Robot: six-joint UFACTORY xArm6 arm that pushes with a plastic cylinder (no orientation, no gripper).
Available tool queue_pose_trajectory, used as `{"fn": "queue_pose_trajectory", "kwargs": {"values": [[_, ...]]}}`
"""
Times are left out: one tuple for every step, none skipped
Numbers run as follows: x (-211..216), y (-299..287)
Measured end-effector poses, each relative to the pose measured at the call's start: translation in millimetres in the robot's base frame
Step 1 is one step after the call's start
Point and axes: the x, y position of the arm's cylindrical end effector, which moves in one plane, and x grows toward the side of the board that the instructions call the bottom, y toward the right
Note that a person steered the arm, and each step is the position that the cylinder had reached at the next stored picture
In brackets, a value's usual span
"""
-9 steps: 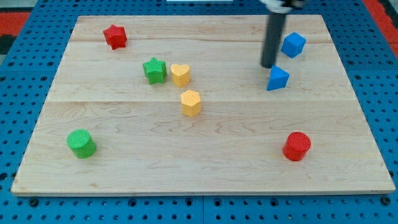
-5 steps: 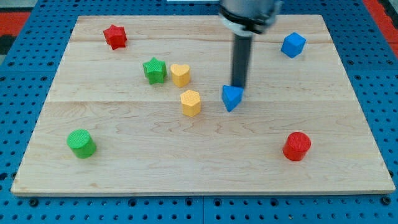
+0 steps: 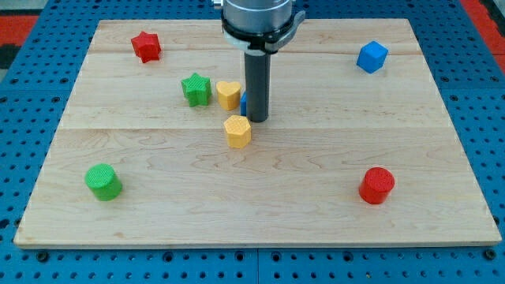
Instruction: Push the blue triangle into to the yellow heart
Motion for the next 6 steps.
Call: {"fn": "queue_pose_trajectory", "kwargs": {"values": [[-9, 25], [-19, 12], [-28, -6], [-34, -15], [-35, 10], [-51, 16]]}}
